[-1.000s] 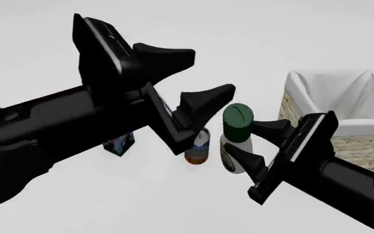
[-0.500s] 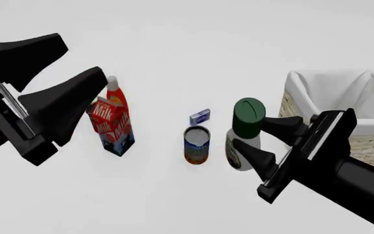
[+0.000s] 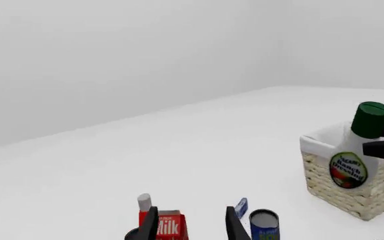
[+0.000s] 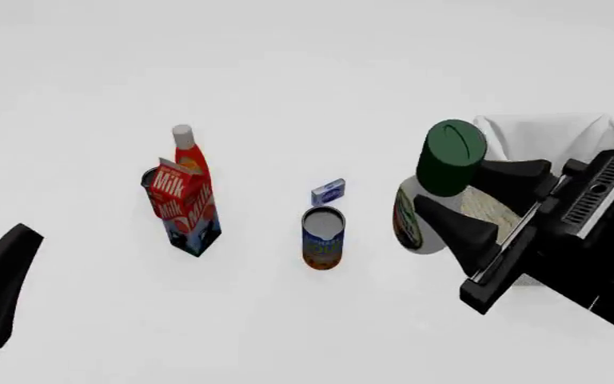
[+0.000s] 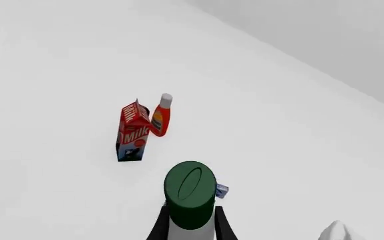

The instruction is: Pick the salad dressing and place it in the basket.

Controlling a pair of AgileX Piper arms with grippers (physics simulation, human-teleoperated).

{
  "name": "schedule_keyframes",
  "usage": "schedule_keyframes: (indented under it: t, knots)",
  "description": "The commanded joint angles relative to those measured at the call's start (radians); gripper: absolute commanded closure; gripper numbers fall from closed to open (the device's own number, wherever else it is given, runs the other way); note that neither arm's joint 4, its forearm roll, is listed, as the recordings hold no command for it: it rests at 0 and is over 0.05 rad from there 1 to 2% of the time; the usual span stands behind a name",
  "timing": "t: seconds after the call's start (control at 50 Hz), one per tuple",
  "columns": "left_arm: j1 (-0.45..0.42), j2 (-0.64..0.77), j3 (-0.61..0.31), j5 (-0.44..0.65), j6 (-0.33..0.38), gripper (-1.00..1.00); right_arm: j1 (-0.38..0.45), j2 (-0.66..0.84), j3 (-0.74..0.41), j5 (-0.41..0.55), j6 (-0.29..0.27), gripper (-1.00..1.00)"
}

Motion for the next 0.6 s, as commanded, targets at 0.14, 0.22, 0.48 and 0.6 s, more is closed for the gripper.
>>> schedule_keyframes:
  t: [0.14, 0.22, 0.48, 0.6]
  knots:
    - [0.184, -0.177, 0.170, 0.051, -0.079, -1.00, -0.056, -0.065, -0.122, 0.075, -0.013, 1.00]
    - [0.190, -0.177, 0.183, 0.030, -0.076, -1.00, -0.084, -0.074, -0.155, 0.089, -0.024, 1.00]
    - [0.242, -0.177, 0.219, -0.013, -0.107, -1.00, -0.182, -0.075, -0.274, 0.139, -0.045, 1.00]
    - [0.250, -0.177, 0.223, -0.008, -0.107, -1.00, -0.242, -0.061, -0.324, 0.145, -0.047, 1.00]
